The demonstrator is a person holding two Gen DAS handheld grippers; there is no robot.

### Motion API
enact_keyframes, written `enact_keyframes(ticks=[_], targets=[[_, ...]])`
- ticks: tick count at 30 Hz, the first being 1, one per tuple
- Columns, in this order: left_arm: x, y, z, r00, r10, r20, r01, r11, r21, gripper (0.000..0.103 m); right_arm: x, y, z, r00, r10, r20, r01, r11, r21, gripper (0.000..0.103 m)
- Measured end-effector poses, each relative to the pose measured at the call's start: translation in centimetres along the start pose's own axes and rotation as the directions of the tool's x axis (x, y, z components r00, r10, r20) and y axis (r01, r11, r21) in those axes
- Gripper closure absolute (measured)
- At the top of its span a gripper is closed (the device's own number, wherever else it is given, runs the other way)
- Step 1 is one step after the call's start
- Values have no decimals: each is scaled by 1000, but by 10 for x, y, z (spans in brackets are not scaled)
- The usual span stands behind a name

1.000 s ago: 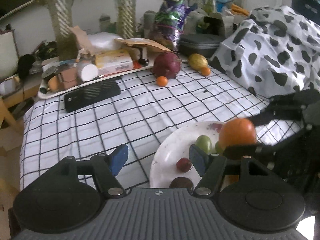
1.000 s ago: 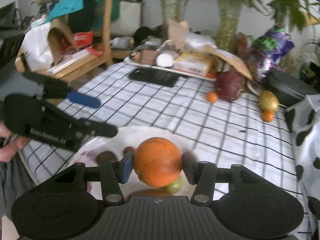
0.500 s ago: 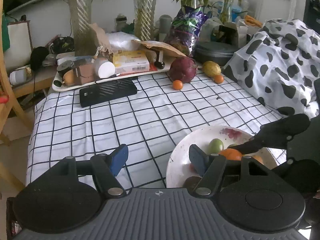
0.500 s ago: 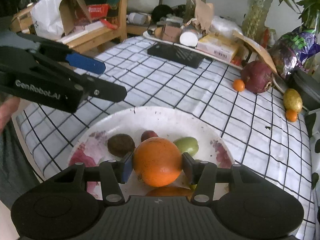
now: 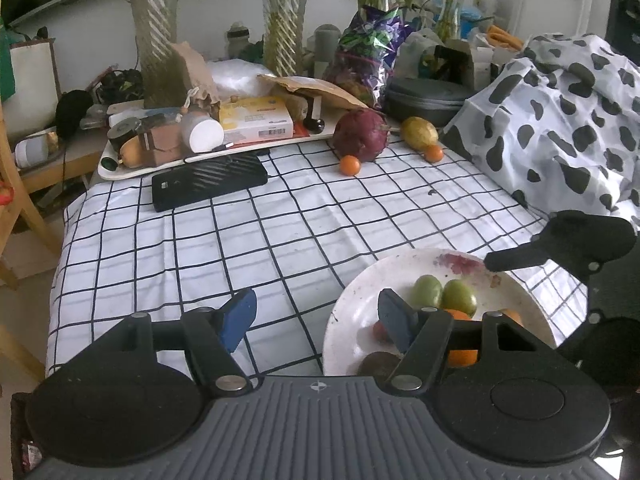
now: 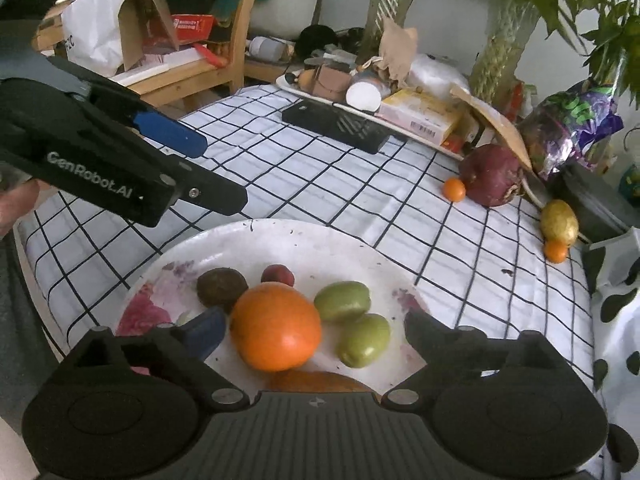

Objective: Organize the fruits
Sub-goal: 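Withdraw both grippers from the plate toward the small orange kumquats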

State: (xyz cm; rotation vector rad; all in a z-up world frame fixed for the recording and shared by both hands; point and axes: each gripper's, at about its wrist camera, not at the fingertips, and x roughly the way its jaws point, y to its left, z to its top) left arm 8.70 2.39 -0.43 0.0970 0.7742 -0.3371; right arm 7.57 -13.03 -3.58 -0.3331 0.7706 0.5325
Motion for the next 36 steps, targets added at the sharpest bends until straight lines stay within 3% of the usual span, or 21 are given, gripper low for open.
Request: enact_keyframes(ticks=[9,18,27,28,30,32,36], targets=[[-4,-9,-1,1000,-18,6,18,1000,-13,37,-29,-17,-14,999,-13,37,8,992,122,0],[-8,-28,-1,1000,-14,7,14,1000,7,37,-47,-33,-36,995,-99,23,91,971,221,0],[-2,-49,-1,1000,0,-11,1,997,82,37,-50,-48,-48,988,-154,-1,148,948,280,0],[-1,-50,-1,1000,2,-12,-1,996,85,35,-51,-50,-49,987,-159,-4,153,945,291,0],[1,-52,-1,1000,9,-18,-8,996,89,14,-51,-55,-50,986,-167,-7,161,937,309,0],[2,-52,0,1000,10,-16,-9,996,86,7,-51,-59,-50,984,-176,-11,170,930,327,0],[2,-48,2,1000,20,-4,-19,998,55,3,-51,-64,-51,981,-192,-19,186,917,352,0]])
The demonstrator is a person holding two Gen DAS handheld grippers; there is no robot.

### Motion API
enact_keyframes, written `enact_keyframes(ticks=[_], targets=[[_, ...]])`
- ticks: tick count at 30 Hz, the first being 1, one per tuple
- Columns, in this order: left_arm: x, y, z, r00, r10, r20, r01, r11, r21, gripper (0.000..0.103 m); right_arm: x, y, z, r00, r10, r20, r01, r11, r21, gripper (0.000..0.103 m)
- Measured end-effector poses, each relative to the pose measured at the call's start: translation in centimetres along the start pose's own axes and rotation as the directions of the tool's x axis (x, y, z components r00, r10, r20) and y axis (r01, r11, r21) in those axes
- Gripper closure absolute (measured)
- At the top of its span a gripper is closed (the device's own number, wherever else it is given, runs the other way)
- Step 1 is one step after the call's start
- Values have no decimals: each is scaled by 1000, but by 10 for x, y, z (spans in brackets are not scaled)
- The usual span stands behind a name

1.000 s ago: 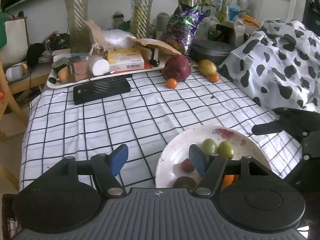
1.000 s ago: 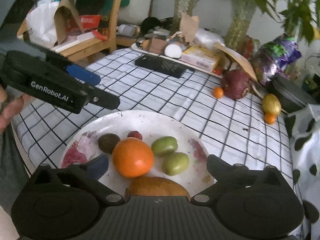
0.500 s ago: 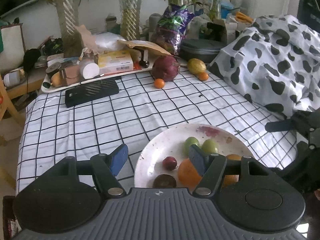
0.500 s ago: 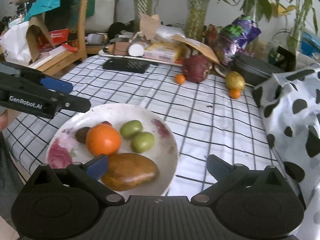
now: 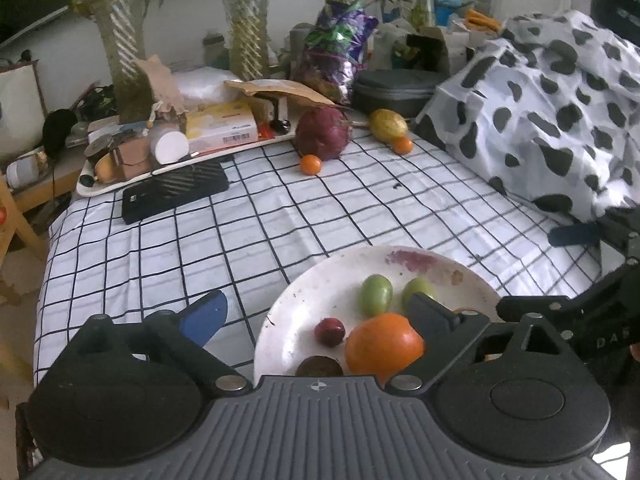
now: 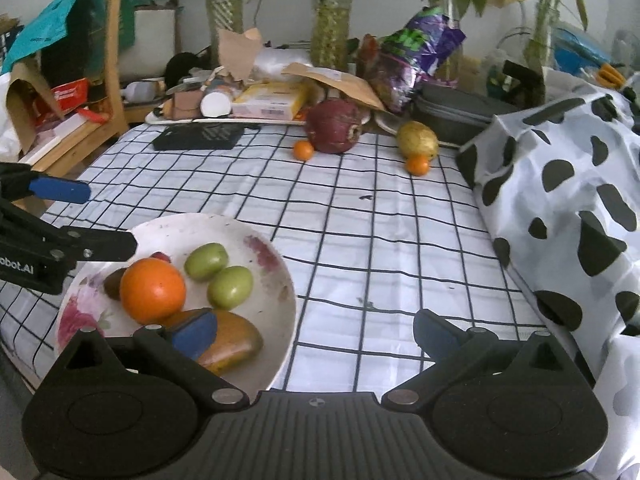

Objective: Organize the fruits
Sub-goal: 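Withdraw both grippers from the plate toward the small orange kumquats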

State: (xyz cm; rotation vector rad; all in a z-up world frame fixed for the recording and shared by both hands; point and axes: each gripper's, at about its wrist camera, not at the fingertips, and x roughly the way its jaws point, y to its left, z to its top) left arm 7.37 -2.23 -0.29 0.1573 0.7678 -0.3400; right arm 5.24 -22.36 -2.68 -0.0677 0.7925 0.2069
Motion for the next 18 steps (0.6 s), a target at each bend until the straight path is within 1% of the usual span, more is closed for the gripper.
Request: enact_keyframes(ticks=[1,2,5,11,18], targets=[[0,1,0,1000,1,4,-1,1000,-7,1,0,-1,0,1000,-4,0,4,1000,4,0],[-1,2,1,1000,3,12,-3,1000,-10,0,0,-1,0,1000,-7,0,7,1000,6,0],[-2,1,3,1000,3,31,-2,1000,-9,0,0,-3,1,1000,-10,2,10,1000,16,0],[1,-1,7,1000,-10,29,9,1000,8,0,2,-7,4,1000,-22,1,22,999,43,0],[6,9,14,999,-28,31,29,999,-35,0,9,-17,8,998,-56,-5,57,995,87,0]])
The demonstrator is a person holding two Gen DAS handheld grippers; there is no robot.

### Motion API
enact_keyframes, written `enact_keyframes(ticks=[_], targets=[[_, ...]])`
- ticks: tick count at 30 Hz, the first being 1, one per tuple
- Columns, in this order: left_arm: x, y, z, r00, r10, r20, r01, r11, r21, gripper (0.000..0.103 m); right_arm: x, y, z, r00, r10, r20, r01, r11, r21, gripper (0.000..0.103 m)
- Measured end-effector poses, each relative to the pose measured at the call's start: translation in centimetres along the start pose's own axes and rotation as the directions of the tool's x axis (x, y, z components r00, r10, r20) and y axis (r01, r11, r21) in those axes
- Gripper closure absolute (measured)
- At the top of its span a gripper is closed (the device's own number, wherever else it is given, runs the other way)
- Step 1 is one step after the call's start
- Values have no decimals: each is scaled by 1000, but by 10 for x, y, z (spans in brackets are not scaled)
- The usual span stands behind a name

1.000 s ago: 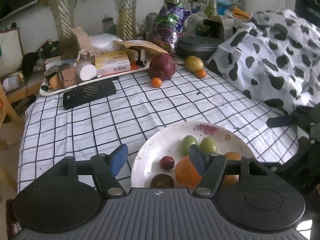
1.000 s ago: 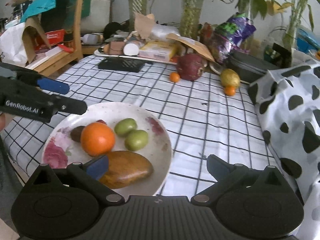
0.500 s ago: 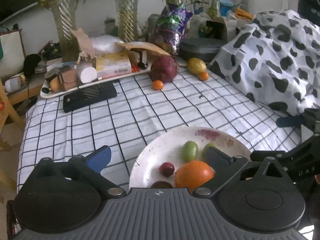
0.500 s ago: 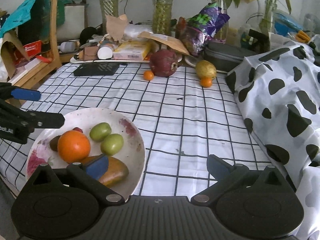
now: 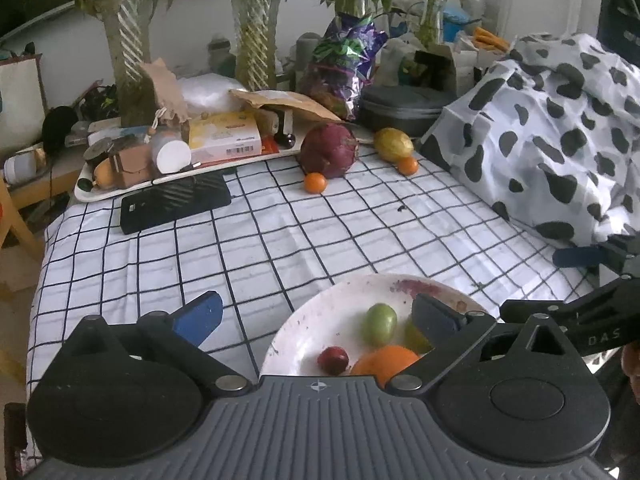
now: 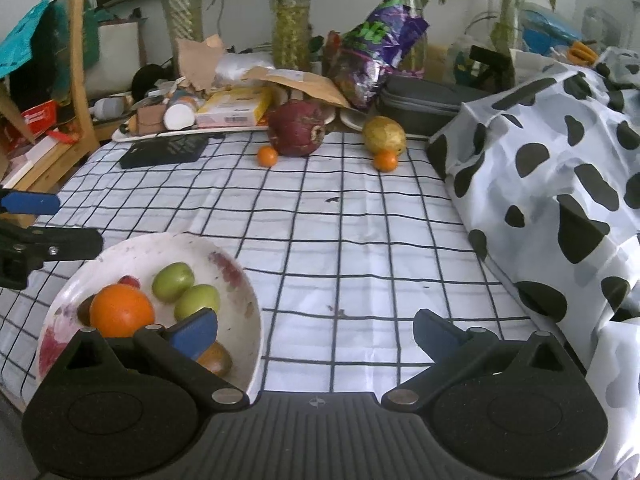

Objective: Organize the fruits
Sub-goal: 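Withdraw both grippers from the plate toward the small orange kumquats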

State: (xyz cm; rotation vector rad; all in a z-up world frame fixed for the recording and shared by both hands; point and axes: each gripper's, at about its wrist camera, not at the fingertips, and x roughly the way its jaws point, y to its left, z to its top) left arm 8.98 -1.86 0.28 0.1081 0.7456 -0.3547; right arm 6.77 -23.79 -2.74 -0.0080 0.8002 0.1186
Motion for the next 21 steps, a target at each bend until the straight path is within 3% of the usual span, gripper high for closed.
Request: enact_keyframes(ticks=[21], targets=[[54,11,36,1000,-21,-3,21,997,74,1,42,-25,33,996,-93,-8,93,996,11,0]])
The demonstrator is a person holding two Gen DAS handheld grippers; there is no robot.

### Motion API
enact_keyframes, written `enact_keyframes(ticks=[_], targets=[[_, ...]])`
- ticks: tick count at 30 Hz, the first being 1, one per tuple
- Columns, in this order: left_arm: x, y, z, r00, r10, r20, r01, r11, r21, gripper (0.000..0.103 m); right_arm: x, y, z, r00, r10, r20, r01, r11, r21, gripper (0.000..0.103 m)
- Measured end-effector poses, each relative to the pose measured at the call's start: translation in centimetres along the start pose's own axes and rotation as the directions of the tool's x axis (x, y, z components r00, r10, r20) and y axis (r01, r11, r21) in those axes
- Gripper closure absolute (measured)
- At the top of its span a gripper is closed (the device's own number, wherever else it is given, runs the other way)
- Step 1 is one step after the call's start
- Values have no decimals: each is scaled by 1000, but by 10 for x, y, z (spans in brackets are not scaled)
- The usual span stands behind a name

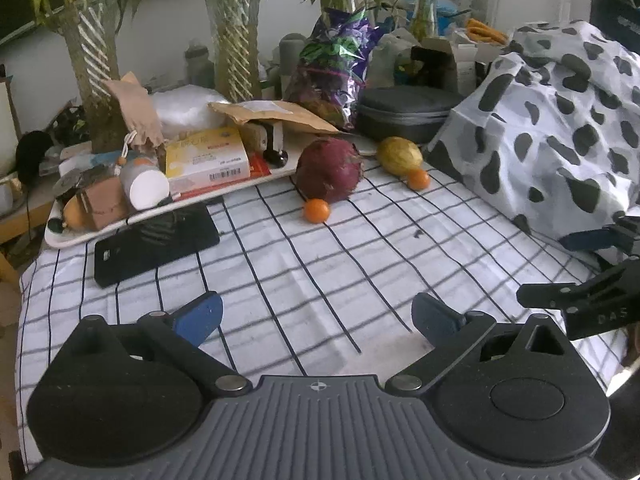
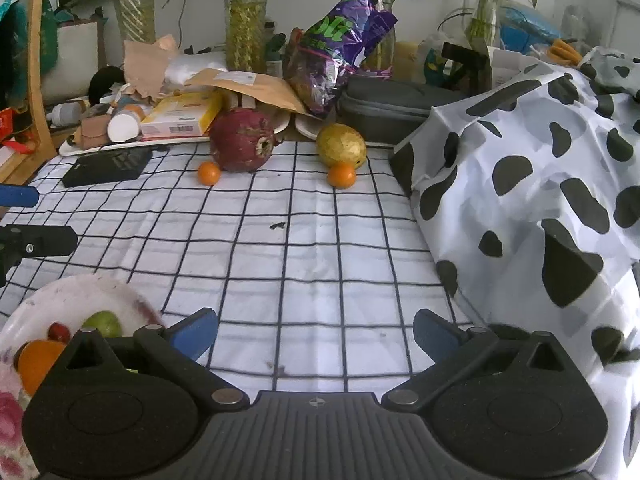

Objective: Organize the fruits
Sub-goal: 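Withdraw both grippers from the plate toward the small orange kumquats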

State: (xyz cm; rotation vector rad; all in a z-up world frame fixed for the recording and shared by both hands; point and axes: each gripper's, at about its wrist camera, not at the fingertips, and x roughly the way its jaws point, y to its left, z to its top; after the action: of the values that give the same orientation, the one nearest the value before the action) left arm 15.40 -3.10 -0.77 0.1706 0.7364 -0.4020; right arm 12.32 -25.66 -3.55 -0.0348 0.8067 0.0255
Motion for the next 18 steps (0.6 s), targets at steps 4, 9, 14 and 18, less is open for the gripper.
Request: enact_keyframes(ticks=[4,9,14,18], targets=[[15,6,8,1000,-30,-5,30,999,-19,1,12,-3,9,1000,-7,-3,7,1000,-6,0],[39,9,17,992,-106,-61,104,993,-48,1,26,-6,22,1000,-15,-2,15,1000,-15,0],[64,9,22,985,-129,-111,127,992,-27,1,39,-9,34,1000,-16,-3,16,1000,-16,0],[77,12,28,992,-88,-95,88,996,-9,1,50,-12,44,1000,-19,-5,19,1000,-19,0]])
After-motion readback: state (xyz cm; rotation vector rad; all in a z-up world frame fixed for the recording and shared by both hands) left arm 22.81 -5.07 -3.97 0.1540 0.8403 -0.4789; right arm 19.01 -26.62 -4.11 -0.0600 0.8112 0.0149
